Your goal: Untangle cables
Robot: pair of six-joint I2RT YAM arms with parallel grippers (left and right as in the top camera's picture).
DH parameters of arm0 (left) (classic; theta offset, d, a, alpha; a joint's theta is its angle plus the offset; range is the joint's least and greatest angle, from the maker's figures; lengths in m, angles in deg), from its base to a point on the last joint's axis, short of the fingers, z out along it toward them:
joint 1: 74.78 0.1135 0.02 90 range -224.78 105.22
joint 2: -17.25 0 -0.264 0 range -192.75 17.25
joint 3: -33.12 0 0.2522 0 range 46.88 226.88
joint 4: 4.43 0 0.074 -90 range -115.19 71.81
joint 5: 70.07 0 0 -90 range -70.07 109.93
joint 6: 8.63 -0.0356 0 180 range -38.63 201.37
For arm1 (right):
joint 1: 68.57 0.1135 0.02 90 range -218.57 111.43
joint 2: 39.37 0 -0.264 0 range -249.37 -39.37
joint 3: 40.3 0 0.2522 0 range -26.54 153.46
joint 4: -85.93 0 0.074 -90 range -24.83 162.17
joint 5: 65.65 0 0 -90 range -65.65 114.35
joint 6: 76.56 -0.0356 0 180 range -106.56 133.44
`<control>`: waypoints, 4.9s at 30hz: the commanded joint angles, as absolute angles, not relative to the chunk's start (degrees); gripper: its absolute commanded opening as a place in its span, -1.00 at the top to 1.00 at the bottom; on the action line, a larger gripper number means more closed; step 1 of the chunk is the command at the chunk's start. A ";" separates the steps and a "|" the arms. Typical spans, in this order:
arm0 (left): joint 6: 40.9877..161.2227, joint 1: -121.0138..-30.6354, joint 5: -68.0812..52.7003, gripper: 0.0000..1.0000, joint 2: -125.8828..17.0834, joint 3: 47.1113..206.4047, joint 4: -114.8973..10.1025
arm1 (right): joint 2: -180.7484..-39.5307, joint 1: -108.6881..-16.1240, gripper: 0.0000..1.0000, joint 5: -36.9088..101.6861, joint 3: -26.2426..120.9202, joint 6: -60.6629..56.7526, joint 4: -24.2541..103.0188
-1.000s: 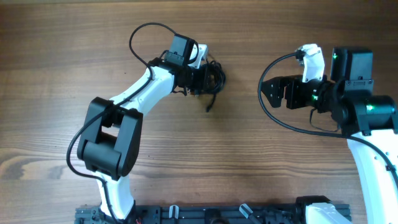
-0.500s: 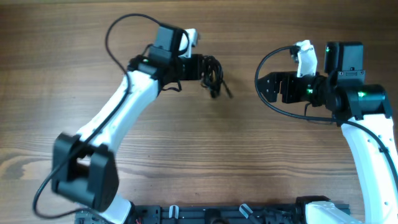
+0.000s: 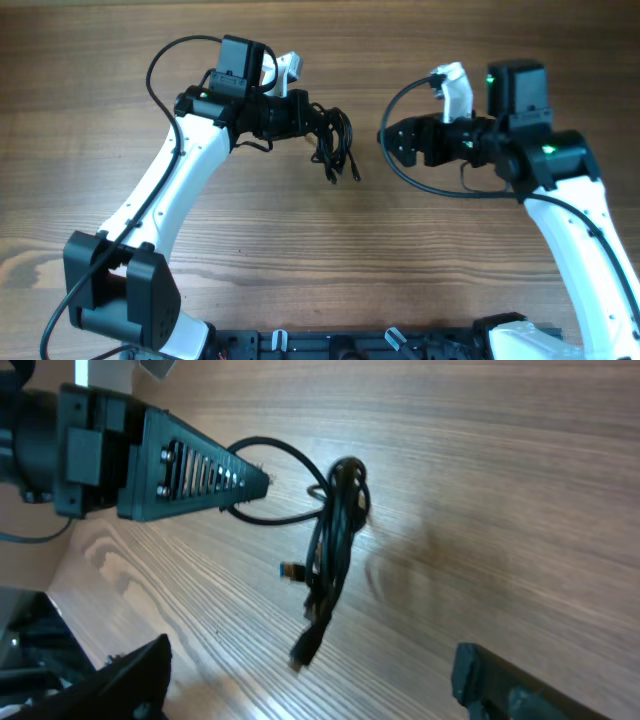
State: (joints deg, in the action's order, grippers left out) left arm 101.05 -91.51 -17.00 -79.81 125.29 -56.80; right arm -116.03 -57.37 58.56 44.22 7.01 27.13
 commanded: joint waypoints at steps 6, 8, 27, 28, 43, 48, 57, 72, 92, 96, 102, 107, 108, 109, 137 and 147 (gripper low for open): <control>101.36 -90.98 -28.48 0.92 -79.09 126.30 -56.50 | -120.97 -54.90 -0.72 57.67 45.34 5.72 30.13; 101.38 -90.98 -28.48 0.92 -79.09 126.30 -56.32 | -121.04 -54.90 -0.72 57.67 45.34 5.74 30.13; 101.44 -91.00 -28.45 0.92 -79.09 126.30 -55.05 | -121.52 -54.90 -0.73 57.67 45.34 5.69 30.08; 101.62 -91.03 -28.45 0.92 -79.09 126.30 -55.07 | -121.73 -54.90 -0.72 57.67 45.34 5.69 30.06; 109.12 -91.05 -28.26 0.92 -79.09 126.30 -55.05 | -128.36 -53.19 -0.54 57.86 45.34 2.72 33.97; 109.31 -91.05 -28.52 0.92 -79.09 126.30 -55.12 | -131.42 -50.42 -0.40 56.22 45.34 1.85 36.88; 109.29 -91.16 -29.42 0.90 -79.09 126.30 -55.29 | -133.89 -50.09 -0.09 54.17 45.34 -0.69 40.49; 109.29 -91.09 -30.84 0.81 -79.09 126.30 -54.62 | -134.78 -49.46 0.70 54.21 45.36 -1.76 41.64; 109.33 -91.11 -33.96 0.78 -79.09 126.30 -51.62 | -134.81 -47.42 -0.27 55.66 45.34 0.41 41.56; 109.31 -91.11 -35.47 0.79 -79.09 126.30 -51.56 | -134.81 -47.18 -0.27 55.68 45.34 0.27 41.78; 109.31 -91.09 -42.88 0.78 -79.07 126.30 -48.52 | -134.85 -47.18 -0.07 55.68 45.34 -0.16 43.24; 109.55 -91.03 -45.26 0.80 -79.09 126.30 -47.29 | -134.85 -47.20 0.32 55.24 45.34 -0.10 43.20; 110.27 -90.98 -45.26 0.80 -79.09 126.30 -47.23 | -134.85 -47.20 0.38 55.24 45.34 -0.12 43.20; 110.43 -90.92 -45.42 0.84 -79.07 126.30 -47.05 | -134.85 -47.20 0.42 55.24 45.34 -0.10 43.22; 76.64 -76.73 -42.12 0.92 -79.07 126.30 -56.82 | -134.85 -55.23 0.91 39.46 45.34 -12.21 31.07; 73.20 -76.73 -57.44 0.92 -79.07 126.30 -55.47 | -134.85 -57.02 0.91 34.69 45.34 -12.14 27.68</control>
State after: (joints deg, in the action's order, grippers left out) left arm 77.71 -79.00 -44.10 -80.29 125.21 -56.67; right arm -134.02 -52.82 49.80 46.32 -10.57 29.71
